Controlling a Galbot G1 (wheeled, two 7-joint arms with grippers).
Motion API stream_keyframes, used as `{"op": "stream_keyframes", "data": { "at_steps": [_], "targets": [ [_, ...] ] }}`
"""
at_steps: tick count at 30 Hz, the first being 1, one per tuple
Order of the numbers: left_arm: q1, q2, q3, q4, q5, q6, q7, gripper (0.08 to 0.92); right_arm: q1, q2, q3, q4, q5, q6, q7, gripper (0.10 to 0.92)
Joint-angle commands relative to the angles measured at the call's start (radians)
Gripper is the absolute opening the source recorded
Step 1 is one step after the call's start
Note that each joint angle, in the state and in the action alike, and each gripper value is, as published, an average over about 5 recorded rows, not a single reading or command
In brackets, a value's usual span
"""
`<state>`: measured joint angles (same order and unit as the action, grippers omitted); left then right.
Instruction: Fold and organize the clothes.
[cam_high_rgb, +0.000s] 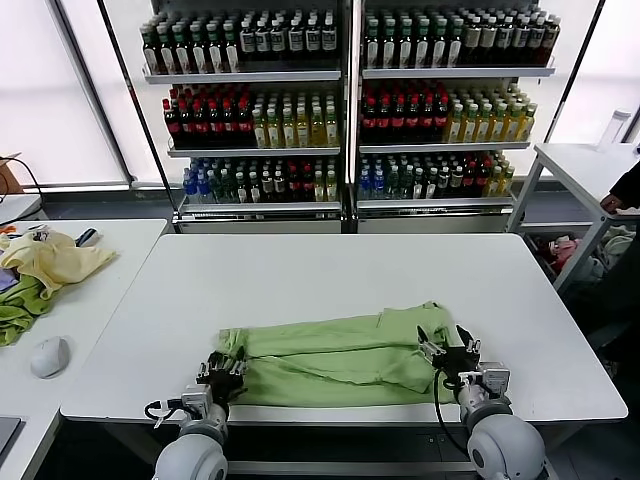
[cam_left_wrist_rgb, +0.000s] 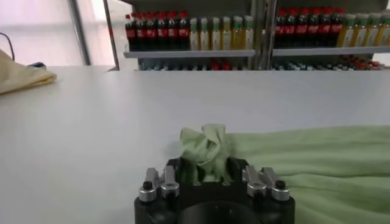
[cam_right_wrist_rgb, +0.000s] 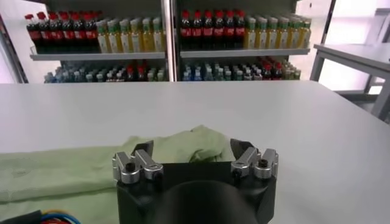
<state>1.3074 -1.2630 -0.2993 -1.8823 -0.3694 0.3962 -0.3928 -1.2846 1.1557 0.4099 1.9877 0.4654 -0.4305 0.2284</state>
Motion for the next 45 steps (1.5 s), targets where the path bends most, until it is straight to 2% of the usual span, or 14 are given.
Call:
{"op": "stream_keyframes", "data": {
  "at_steps": [1,7,12,23,30,33,36,41,45],
  "targets": [
    [-0.002,-0.039,-0.021,0.029,-0.101,0.015,0.001,0.427,0.019,-0.004,-0.011,-0.01,0.004,0.005,0.0,0.823],
    [-0.006,-0.021,-0.067,0.02,-0.24,0.007,0.031,0.254,0.04,-0.008,-0.019,-0.021,0.013,0.011,0.004,0.823],
    [-0.011,0.036,-0.138,0.021,-0.292,-0.001,0.042,0.138,0.051,-0.009,-0.02,-0.026,0.017,0.015,0.004,0.823],
    [-0.029,0.325,-0.39,0.039,-0.35,0.006,0.079,0.125,0.059,-0.014,-0.01,-0.024,0.027,0.023,0.004,0.823],
    [-0.096,0.434,-0.486,0.069,-0.373,0.019,0.111,0.125,0.057,-0.017,-0.007,-0.011,0.027,0.023,0.003,0.823],
    [-0.116,0.433,-0.481,0.03,-0.451,0.036,0.108,0.125,0.055,-0.016,-0.007,-0.004,0.025,0.022,0.004,0.823],
    [-0.112,0.396,-0.457,-0.068,-0.591,0.061,0.099,0.125,0.051,-0.016,-0.008,0.003,0.022,0.021,0.004,0.823],
    [-0.094,0.282,-0.348,-0.253,-0.764,0.082,0.075,0.125,0.043,-0.017,-0.008,0.01,0.014,0.02,0.003,0.823],
    [-0.094,0.199,-0.252,-0.312,-0.796,0.089,0.054,0.125,0.039,-0.019,-0.008,0.013,0.009,0.02,0.003,0.823]
  ]
}}
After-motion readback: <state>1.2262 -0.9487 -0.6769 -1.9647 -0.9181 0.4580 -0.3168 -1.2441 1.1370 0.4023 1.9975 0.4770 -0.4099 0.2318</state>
